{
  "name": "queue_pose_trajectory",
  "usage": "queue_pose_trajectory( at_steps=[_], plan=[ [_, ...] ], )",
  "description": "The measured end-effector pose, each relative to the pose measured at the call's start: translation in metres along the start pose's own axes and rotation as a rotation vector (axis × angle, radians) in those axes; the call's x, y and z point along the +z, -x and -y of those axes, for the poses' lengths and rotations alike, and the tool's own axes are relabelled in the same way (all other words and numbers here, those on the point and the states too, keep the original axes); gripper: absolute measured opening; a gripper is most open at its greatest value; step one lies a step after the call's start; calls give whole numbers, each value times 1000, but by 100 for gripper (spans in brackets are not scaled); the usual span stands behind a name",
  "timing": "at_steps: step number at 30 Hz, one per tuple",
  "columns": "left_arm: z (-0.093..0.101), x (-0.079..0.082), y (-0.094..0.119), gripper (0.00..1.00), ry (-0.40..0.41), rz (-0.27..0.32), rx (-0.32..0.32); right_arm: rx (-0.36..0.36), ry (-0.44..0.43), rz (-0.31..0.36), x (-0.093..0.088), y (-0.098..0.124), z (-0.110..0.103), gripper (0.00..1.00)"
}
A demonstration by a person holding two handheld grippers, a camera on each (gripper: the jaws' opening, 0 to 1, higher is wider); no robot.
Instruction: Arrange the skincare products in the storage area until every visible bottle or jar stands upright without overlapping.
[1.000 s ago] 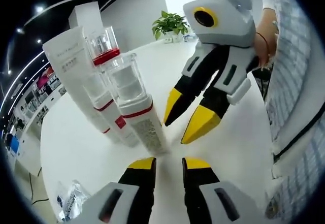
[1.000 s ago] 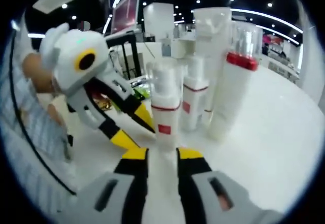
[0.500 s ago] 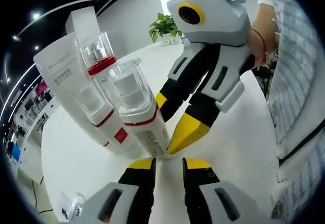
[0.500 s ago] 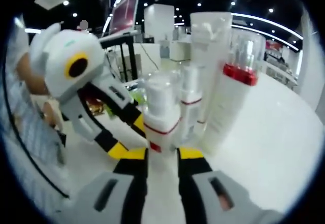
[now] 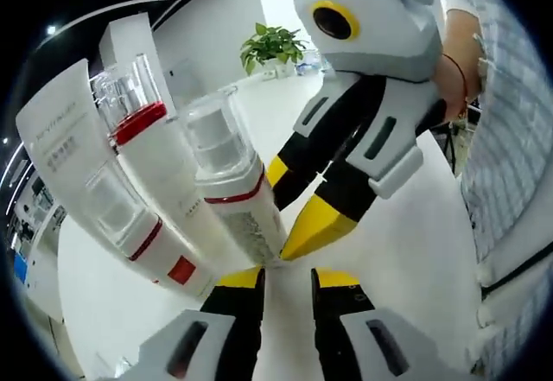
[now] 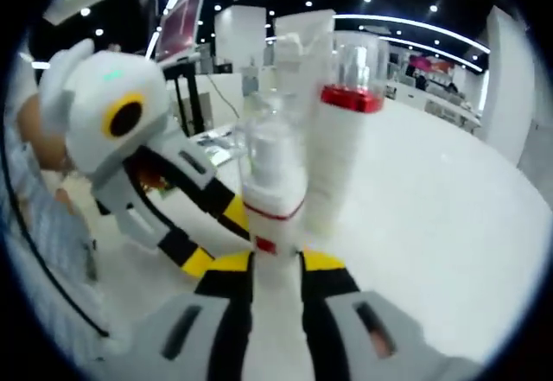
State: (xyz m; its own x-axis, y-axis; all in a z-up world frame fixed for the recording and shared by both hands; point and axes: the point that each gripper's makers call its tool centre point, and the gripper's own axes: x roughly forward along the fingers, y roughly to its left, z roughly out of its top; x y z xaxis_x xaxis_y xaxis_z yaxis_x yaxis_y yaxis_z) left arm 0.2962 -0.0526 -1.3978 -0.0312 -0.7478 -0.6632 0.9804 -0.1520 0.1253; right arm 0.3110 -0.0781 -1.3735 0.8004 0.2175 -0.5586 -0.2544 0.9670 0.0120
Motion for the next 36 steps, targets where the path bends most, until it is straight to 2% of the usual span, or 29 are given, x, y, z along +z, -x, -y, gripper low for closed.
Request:
queue_pose_trajectory(
  at_steps=[4,15,21,27,36],
  plan=[
    [-2,-2,1,22,9,-3,8,-15,-5,2,0,1,3,18],
    [-15,-24,24,22,54,-32,82,6,28,-32,-9,-1,-5,17],
    [-30,-32,29,22,113,-33,135,-37,2,-42,-9,-3,-1,14],
    [-40,-33,32,22,139,-28,160,-49,-36,-33,-2,-6,2,14],
    [-57,-29,30,21,152,-17,189,-83,-31,-23,6,-15,9,14]
  ],
)
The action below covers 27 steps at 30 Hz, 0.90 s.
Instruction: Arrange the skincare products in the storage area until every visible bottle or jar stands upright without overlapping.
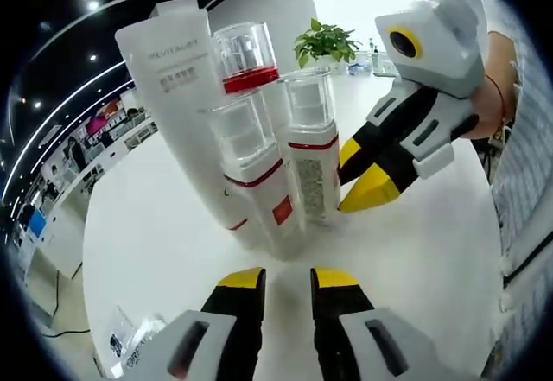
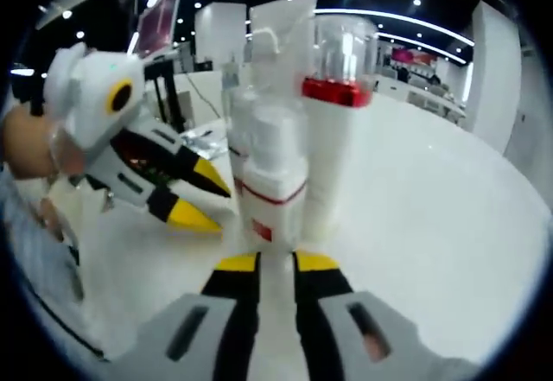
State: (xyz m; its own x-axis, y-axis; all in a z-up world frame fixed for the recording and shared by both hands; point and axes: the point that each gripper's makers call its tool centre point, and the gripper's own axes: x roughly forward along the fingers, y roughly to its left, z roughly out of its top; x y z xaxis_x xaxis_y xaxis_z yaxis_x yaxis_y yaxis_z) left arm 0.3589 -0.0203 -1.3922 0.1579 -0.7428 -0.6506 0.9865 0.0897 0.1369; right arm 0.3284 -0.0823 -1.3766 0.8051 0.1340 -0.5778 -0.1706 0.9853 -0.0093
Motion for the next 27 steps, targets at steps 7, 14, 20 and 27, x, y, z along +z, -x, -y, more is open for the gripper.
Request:
queue_pose_trajectory(
  at_steps=[7,14,20,27],
  plan=[
    [-7,10,-7,20,33,26,5,-18,0,9,9,-4,6,13],
    [-6,18,-12,19,46,37,15,-18,13,7,11,-5,6,14],
    [-2,22,-12,18,68,36,23,-10,16,17,14,-4,6,14],
    [-1,21,-14,18,79,30,26,-11,29,19,14,-3,6,16]
  ],
)
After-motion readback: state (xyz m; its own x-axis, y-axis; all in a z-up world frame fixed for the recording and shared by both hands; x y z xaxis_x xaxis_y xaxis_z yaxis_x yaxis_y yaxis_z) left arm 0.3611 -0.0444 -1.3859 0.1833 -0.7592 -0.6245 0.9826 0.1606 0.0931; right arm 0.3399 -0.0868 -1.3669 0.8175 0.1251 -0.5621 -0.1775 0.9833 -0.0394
